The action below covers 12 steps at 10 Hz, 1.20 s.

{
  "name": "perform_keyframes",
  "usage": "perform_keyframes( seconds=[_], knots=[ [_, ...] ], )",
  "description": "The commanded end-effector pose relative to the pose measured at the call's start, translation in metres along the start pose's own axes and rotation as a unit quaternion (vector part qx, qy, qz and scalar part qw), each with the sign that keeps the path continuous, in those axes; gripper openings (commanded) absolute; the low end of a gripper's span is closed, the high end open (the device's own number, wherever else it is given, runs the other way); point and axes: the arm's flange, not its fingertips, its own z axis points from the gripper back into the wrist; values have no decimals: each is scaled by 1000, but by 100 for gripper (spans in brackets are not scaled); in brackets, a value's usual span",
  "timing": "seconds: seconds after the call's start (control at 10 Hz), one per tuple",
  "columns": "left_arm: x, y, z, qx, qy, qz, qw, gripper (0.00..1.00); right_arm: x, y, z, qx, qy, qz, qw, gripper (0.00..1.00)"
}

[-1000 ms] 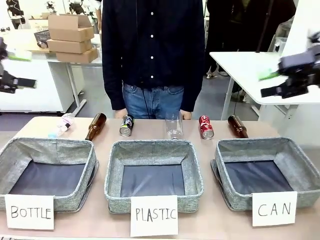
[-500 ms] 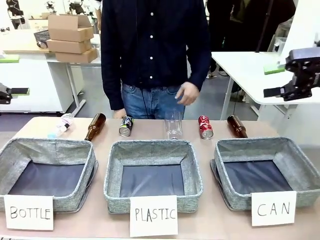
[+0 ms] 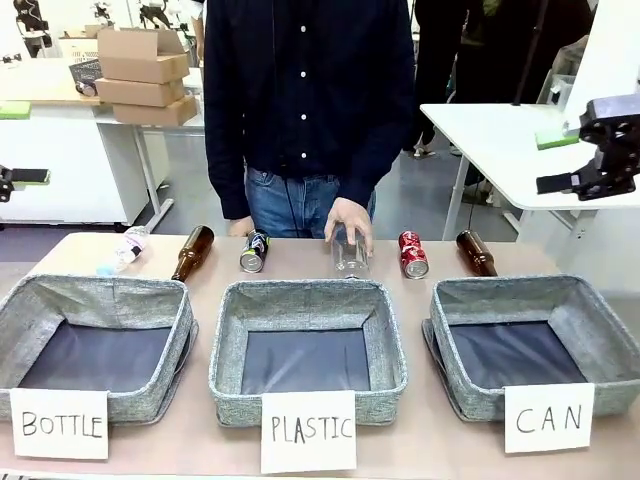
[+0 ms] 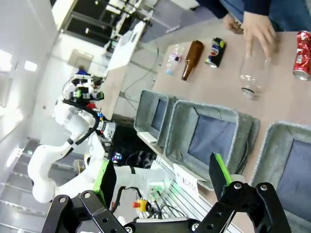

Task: Sort the can waste into the basket.
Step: Pick up the can waste from the table and place it in the right Fabric basket.

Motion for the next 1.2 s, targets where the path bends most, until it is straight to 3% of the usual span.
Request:
perform_keyframes(
  seconds=[0.0, 0.4, 0.5, 0.6, 0.8, 1.1],
  knots=[
    [2, 2, -4, -14, -2, -12, 1000, 100, 4, -1, -4, 11, -4, 15, 1000, 100],
    [0, 1, -2, -1, 0, 0, 1000, 100, 4, -1, -4, 11, -4, 15, 1000, 100],
    [16, -2, -19, 51, -11, -5, 999, 100, 4, -1, -4, 11, -4, 15, 1000, 100],
    [35, -3, -36, 86, 19, -3, 996, 100, 4, -1, -4, 11, -4, 15, 1000, 100],
    [71, 5, -77, 183, 3, -3, 983, 100, 4, -1, -4, 11, -4, 15, 1000, 100],
    [93, 17, -103, 218, 3, 22, 976, 100, 4, -1, -4, 11, -4, 15, 1000, 100]
  ],
)
